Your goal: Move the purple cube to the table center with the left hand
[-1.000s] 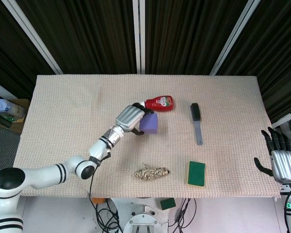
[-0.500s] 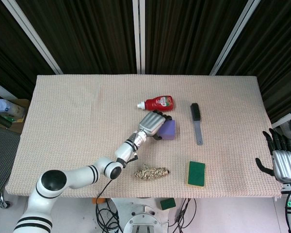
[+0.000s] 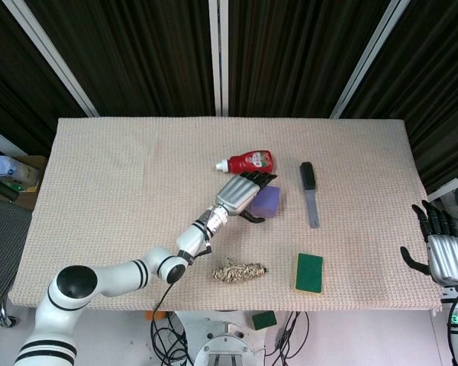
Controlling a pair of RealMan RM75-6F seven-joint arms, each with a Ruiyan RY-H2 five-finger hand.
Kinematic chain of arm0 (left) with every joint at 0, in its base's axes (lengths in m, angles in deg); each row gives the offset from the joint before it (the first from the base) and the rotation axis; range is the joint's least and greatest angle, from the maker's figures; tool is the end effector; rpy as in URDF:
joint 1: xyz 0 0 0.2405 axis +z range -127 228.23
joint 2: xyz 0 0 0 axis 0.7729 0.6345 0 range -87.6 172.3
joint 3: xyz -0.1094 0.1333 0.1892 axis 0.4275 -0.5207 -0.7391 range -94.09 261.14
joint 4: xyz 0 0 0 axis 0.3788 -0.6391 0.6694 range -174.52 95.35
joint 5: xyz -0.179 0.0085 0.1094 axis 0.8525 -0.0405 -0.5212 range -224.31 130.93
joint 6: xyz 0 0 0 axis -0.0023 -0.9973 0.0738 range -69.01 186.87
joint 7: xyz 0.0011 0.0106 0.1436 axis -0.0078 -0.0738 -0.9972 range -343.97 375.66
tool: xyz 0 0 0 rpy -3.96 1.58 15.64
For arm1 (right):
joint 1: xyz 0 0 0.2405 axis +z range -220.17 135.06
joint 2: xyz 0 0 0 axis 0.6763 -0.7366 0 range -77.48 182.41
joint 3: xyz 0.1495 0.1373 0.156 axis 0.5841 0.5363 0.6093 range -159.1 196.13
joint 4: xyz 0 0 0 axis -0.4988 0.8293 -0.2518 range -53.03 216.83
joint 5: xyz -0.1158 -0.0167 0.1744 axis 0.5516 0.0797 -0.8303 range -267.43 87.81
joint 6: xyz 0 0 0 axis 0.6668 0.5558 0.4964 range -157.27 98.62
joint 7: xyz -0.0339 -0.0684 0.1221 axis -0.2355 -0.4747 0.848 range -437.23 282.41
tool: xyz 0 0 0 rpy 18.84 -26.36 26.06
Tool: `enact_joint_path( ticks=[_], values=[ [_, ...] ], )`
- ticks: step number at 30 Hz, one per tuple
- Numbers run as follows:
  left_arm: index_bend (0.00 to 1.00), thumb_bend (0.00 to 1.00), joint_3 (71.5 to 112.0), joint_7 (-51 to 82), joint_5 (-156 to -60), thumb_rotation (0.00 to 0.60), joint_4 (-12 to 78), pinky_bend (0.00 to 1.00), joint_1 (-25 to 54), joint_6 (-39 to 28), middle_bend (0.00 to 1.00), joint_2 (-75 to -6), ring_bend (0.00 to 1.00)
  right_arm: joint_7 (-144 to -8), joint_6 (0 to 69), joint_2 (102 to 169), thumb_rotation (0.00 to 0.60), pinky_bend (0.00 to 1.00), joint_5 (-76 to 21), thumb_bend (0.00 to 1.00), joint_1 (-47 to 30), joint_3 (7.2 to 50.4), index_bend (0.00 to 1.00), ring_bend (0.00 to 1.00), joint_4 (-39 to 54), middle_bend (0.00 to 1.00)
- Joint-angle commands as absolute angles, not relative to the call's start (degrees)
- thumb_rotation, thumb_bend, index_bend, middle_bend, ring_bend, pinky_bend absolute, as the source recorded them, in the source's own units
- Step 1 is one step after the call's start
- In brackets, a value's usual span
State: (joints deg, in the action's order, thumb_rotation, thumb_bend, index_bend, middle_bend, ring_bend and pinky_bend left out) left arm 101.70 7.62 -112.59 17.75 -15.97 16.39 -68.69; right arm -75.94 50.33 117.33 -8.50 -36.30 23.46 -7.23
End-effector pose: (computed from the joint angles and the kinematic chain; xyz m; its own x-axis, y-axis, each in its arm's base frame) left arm 0.0061 0.3905 -0.1157 0.4051 0.2826 0.8695 0.7807 -0.6018 -0.1681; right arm -0.3295 -0.1969 0.1584 0.3961 -0.0453 0.9171 -0.9157 0.0549 0.3982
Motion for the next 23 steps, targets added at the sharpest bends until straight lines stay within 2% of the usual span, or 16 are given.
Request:
enact_joint_path(
  ticks=[1,4,7,11,15,18,23],
  values=[
    [0.00,0.08,101.06,6.73,-113.63,0.402,21.59,0.20,-14.47,14.36,0.07,-65.76,0.09,-75.80,50.56,117.19,0.600,0.00,-8.42,0.34,-36.35,23.53,0.00,0.00,-7.34,0.00],
    [0.00,0.06,99.45,3.46,-113.73,0.404,30.18,0.21,-11.27,12.64,0.04,-58.24,0.07,-75.63,50.96,116.81,0.600,0.00,-8.12,0.34,-36.45,23.55,0.00,0.00,-7.42,0.00],
    [0.00,0.06,96.34,-1.69,-112.87,0.424,42.51,0.21,-5.93,9.67,0.03,-46.58,0.05,-75.80,51.39,116.56,0.600,0.00,-7.51,0.34,-36.63,23.27,0.00,0.00,-7.13,0.00],
    [0.00,0.07,91.22,-6.47,-115.24,0.448,53.76,0.21,5.29,-5.10,0.04,-35.66,0.05,-75.75,52.20,116.74,0.600,0.00,-6.60,0.34,-36.89,22.95,0.00,0.00,-6.87,0.00],
    [0.01,0.08,86.04,-4.59,-118.13,0.450,56.28,0.20,15.42,-15.99,0.05,-29.89,0.05,-76.93,53.24,116.90,0.600,0.00,-5.95,0.33,-37.01,23.03,0.00,0.00,-6.66,0.00],
    [0.02,0.08,83.05,-1.63,-120.54,0.449,53.91,0.19,21.43,-21.86,0.06,-28.09,0.05,-79.53,54.54,117.56,0.600,0.00,-5.45,0.33,-37.04,23.34,0.00,0.00,-5.35,0.00],
    [0.04,0.09,81.12,4.59,-121.82,0.452,47.74,0.18,28.05,-26.27,0.06,-28.64,0.05,-79.64,54.07,117.60,0.600,0.00,-5.87,0.33,-37.25,22.99,0.00,0.00,-5.72,0.00]
  ],
)
